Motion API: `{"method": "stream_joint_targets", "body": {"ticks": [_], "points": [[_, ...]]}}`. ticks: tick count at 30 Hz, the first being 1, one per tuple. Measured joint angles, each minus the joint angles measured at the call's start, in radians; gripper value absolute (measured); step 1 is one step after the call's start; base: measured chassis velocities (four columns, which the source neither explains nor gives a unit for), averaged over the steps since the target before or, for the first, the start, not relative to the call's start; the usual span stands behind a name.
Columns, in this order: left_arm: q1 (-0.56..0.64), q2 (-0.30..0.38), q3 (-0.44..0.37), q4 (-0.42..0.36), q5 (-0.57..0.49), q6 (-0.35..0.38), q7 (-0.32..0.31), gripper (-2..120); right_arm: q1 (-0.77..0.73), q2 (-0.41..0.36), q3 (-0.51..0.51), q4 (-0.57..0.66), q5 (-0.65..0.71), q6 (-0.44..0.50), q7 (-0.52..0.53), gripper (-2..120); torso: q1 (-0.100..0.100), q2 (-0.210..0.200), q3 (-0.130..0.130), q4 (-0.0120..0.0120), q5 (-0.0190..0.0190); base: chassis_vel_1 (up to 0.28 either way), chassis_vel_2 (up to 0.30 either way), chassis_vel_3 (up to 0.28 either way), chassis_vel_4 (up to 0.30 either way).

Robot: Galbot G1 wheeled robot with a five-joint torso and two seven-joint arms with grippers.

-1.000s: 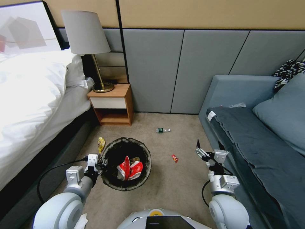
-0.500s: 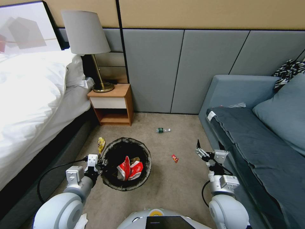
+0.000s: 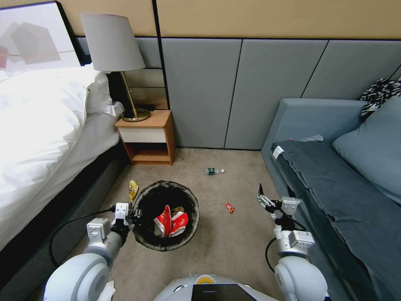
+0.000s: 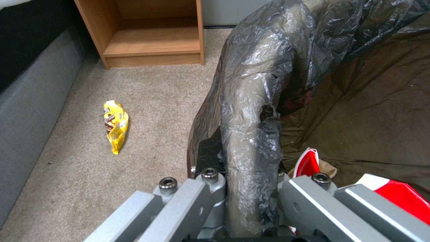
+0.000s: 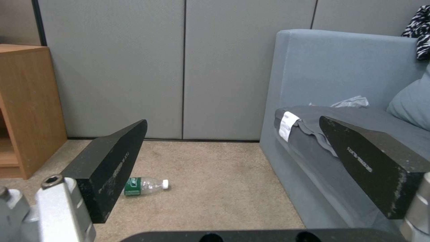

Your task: Pick up the trash bin, then pick up the garbage from the floor and place it into the trash bin.

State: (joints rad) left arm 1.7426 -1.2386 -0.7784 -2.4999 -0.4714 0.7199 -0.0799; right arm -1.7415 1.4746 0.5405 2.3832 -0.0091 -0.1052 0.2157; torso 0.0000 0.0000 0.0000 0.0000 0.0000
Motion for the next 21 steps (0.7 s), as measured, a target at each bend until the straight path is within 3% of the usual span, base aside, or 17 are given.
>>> {"method": "stream_joint_targets", "body": {"ticks": [13,21], "points": [[0.008,0.005,-0.003,0.0,0.0,0.0,0.0,2,0.021,-0.023,-0.003,-0.02,0.022,-0.019,0.0,100,0.0,0.0,0.0,-0.0001,0.0,0.0,0.0,0.0,0.0],[0.04,0.004,-0.011,0.0,-0.007,0.0,-0.008,2,0.131,-0.128,-0.007,-0.117,0.208,-0.092,-0.017,100,0.0,0.0,0.0,0.0,0.0,0.0,0.0,0.0,0.0]]}}
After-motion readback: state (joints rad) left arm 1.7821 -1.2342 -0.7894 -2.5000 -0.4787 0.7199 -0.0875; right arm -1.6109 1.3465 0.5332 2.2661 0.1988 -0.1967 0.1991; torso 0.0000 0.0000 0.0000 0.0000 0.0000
